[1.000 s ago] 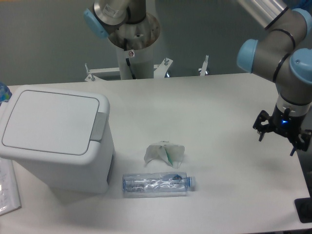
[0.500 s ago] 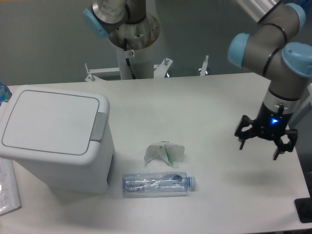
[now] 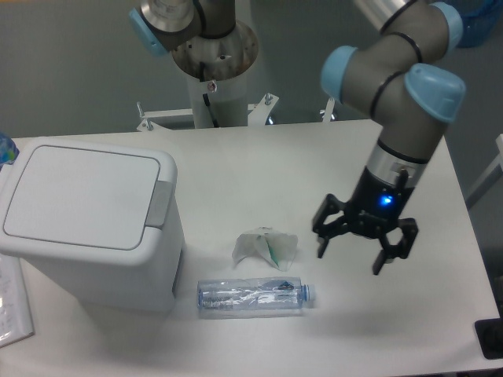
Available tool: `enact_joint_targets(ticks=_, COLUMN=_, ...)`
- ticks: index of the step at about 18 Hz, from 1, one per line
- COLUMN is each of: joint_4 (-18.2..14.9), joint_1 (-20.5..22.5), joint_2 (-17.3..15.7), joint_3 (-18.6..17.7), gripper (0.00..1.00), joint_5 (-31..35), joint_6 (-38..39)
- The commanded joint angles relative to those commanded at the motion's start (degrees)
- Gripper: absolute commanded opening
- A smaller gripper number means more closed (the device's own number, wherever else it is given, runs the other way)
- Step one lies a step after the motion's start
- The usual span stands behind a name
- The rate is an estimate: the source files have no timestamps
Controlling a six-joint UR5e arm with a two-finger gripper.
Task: Open the trash can
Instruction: 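Move the open gripper over the table toward the white trash can lid, then push the gripper against the trash can lid to flip it open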
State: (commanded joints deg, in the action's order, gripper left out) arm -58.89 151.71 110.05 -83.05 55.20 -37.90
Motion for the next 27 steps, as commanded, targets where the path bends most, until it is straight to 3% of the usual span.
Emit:
enact_joint_targets(ticks=5, joint_4=0.00, joint_1=-3.69, joint_2=-3.34, joint_3=-2.45, gripper=1.00, joint_5=-3.43, joint_6=5.37)
enact_joint_targets(ticks=14, joint_4=0.09, joint_1=-8.00, joint_2=-11.08, joint_3=-8.08, gripper=1.00, joint_5=-4.58, joint_6=6.87)
enact_joint_targets(ticks=23, joint_4=1.23, joint_1=-10.73, joint_2=-12.84, joint_3=-11.60, gripper=1.00, joint_5=-4.22, joint_6=6.87)
enact_joint_targets(ticks=27, joint_4=3.95, joint_1=-10.82, joint_2=-12.84, joint_3=-13.62, gripper=1.00, joint_5=-3.96, joint_6=6.70)
